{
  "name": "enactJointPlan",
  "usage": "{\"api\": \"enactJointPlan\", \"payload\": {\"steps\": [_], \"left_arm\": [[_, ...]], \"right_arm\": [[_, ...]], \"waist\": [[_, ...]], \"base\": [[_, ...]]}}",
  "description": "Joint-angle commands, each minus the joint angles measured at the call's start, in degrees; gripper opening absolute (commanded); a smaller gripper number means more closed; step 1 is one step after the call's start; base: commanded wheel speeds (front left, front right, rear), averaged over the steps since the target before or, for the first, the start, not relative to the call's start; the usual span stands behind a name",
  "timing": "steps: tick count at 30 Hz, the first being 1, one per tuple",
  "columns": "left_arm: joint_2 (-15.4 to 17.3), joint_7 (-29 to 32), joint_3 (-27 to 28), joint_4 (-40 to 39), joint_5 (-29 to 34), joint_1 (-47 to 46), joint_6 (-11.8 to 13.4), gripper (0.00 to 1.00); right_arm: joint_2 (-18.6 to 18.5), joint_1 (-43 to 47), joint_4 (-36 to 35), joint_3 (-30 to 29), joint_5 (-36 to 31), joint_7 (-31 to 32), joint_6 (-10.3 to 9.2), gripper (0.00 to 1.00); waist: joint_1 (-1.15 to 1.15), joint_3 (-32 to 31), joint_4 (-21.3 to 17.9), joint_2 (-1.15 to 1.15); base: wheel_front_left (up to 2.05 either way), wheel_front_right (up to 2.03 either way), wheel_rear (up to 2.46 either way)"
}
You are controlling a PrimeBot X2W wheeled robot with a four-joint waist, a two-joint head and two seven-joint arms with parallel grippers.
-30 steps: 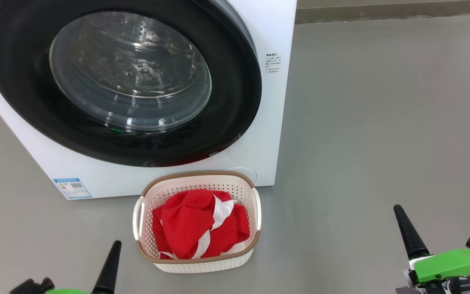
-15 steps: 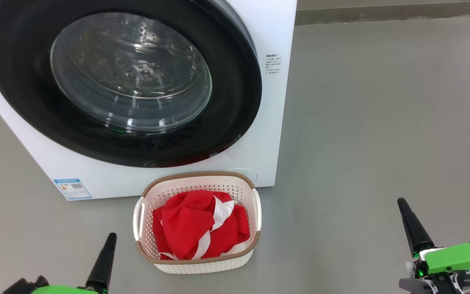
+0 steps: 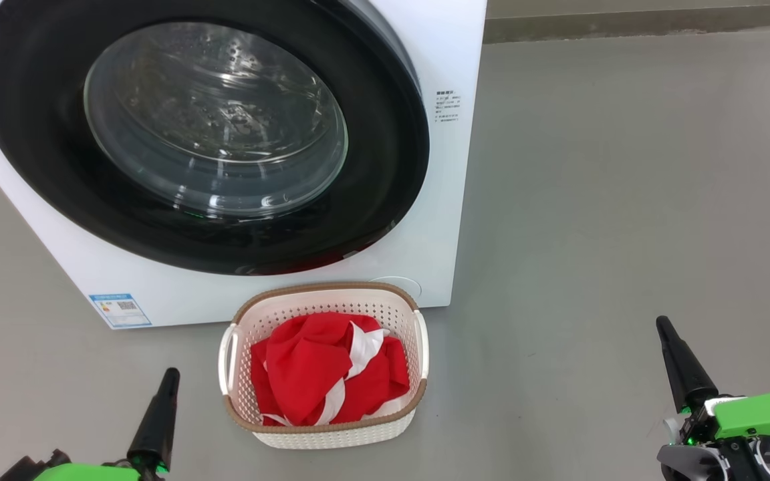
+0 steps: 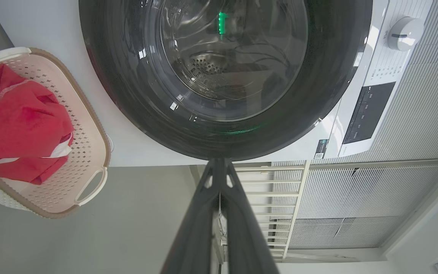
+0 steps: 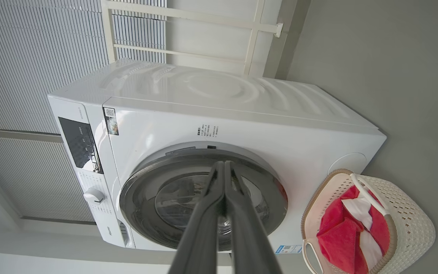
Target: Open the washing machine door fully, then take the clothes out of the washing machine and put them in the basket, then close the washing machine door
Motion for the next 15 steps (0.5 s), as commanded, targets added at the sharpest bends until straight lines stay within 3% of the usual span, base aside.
{"api": "enactJointPlan", "payload": {"steps": [1, 15], "left_arm": [[0.5, 0.5, 2.3, -1.0, -1.2, -2.4, -0.8, 0.0], [0.3, 0.8, 2.5, -1.0, -1.0, -2.4, -0.8, 0.0]], "right_arm": [[-1.0, -3.2, -1.4, 0.7, 1.0, 0.4, -0.04, 0.0], [-0.8, -3.2, -1.3, 0.4, 0.7, 0.7, -0.04, 0.0]], "waist": [[0.0, 0.0, 0.0, 0.0], [0.0, 0.0, 0.0, 0.0]], "base": [[0.0, 0.0, 0.0], [0.0, 0.0, 0.0]]}}
